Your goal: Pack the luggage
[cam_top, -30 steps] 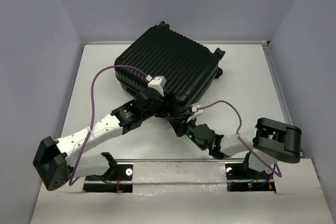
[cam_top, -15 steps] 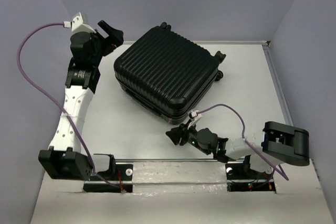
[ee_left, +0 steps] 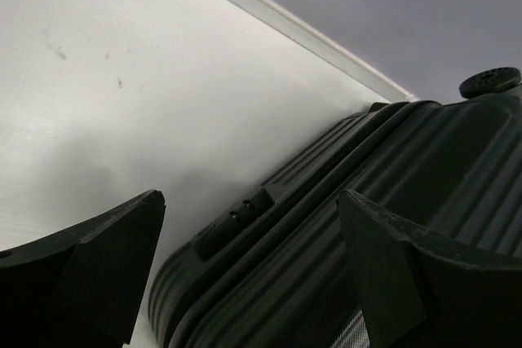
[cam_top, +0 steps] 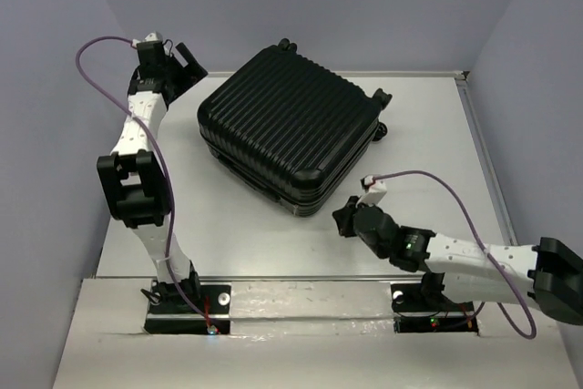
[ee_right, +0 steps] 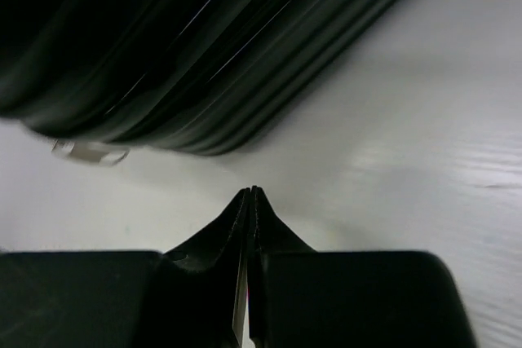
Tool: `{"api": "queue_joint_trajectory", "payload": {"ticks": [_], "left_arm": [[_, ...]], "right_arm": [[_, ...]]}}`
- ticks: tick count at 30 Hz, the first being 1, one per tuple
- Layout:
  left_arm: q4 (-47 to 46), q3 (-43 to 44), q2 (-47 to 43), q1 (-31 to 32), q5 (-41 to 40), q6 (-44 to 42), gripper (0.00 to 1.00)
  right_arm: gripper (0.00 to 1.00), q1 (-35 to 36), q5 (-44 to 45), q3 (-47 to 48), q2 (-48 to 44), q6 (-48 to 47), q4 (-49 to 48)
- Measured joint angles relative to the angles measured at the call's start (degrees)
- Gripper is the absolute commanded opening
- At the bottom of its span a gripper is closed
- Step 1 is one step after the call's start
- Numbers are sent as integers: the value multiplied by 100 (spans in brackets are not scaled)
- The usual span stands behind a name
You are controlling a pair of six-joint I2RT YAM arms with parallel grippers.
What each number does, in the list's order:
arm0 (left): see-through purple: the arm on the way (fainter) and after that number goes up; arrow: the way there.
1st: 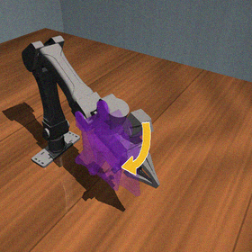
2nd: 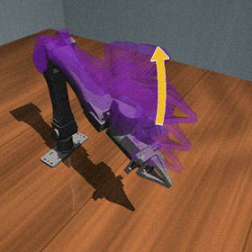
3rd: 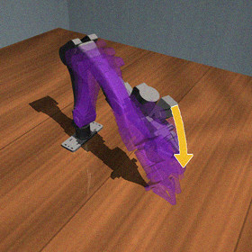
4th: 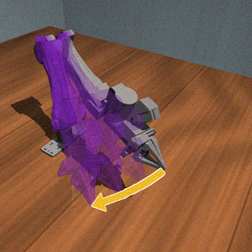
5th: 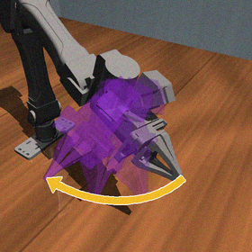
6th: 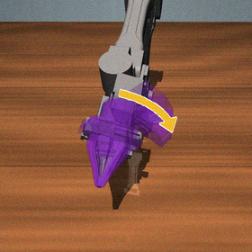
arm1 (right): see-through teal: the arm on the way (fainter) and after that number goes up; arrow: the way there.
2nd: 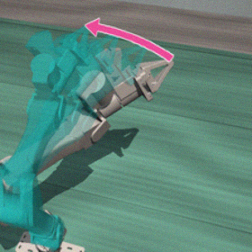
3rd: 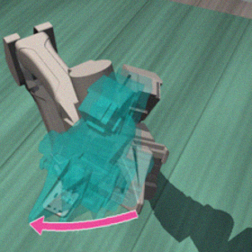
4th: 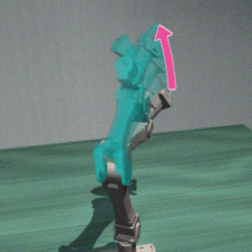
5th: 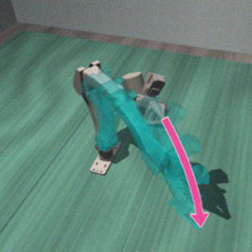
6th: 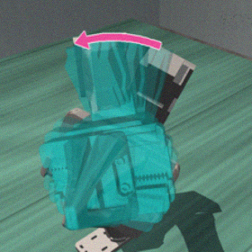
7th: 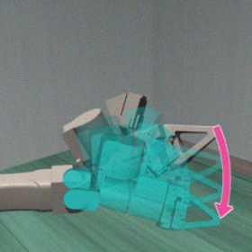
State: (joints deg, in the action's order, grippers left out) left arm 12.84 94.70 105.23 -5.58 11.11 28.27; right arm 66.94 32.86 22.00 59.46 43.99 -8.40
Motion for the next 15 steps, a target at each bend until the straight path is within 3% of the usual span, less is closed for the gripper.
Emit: {"api": "queue_joint_trajectory", "payload": {"ticks": [7, 15], "left_arm": [[267, 1515, 1300, 61, 400, -98, 99], [483, 1845, 2114, 343, 590, -168, 99]], "right_arm": [[7, -2006, -101, 535, -319, -380, 863], [7, -3755, -1318, 1703, 1036, -1040, 629]]}}
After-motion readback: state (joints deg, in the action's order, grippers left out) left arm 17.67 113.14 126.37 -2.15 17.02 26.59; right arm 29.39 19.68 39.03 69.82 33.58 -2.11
